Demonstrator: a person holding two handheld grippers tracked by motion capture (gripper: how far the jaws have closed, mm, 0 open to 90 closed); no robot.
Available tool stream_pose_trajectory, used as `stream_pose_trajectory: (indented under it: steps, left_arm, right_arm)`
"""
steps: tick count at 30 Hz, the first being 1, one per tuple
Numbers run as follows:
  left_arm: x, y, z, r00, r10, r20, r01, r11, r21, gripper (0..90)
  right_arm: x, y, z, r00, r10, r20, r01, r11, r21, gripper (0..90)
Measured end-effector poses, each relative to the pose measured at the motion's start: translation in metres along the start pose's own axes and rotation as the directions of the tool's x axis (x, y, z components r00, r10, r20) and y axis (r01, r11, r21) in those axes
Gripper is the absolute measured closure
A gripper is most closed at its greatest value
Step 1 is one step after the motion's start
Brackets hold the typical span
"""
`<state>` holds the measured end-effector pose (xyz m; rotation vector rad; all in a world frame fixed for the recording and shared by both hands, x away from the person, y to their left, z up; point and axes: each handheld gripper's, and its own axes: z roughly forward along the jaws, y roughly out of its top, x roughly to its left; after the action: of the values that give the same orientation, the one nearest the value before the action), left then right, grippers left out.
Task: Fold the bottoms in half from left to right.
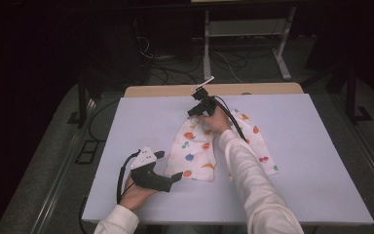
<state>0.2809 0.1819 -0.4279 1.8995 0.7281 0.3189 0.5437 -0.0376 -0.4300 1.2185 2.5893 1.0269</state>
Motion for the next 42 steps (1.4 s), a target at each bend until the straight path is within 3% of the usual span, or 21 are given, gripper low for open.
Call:
stream_pose_trajectory:
  steps: [8, 14, 20, 28, 32, 42]
  left_arm:
    - [0.000, 0.000, 0.000, 1.0000, 0.000, -0.001, 0.000, 1.0000, -0.001, 0.0]
    - [0.001, 0.000, -0.001, 1.0000, -0.003, -0.005, 0.003, 1.0000, 0.000, 0.0]
    - [0.000, 0.000, -0.002, 0.9996, -0.022, -0.017, 0.022, 0.9998, 0.005, 0.0]
    - [-0.002, 0.007, -0.007, 0.9985, -0.049, -0.023, 0.049, 0.9988, -0.007, 0.0]
    - [0.001, 0.014, -0.007, 0.9978, -0.057, -0.034, 0.058, 0.9982, 0.016, 0.0]
    - [0.014, 0.021, -0.007, 0.9928, -0.099, -0.068, 0.103, 0.9932, 0.054, 0.0]
  right_arm:
    - [0.002, 0.005, 0.005, 0.9970, 0.025, 0.074, -0.027, 0.999, 0.035, 81.0]
    - [0.003, 0.003, 0.004, 0.9960, 0.027, 0.085, -0.030, 0.999, 0.040, 88.0]
    - [0.005, 0.000, -0.004, 0.9981, 0.021, 0.058, -0.023, 0.999, 0.027, 88.4]
    - [0.006, -0.012, -0.020, 0.9991, 0.034, 0.025, -0.032, 0.998, -0.050, 88.4]
    - [0.008, -0.018, -0.026, 0.9993, 0.035, 0.015, -0.033, 0.996, -0.088, 88.3]
    - [0.007, -0.020, -0.036, 0.9995, 0.032, 0.005, -0.031, 0.993, -0.114, 88.3]
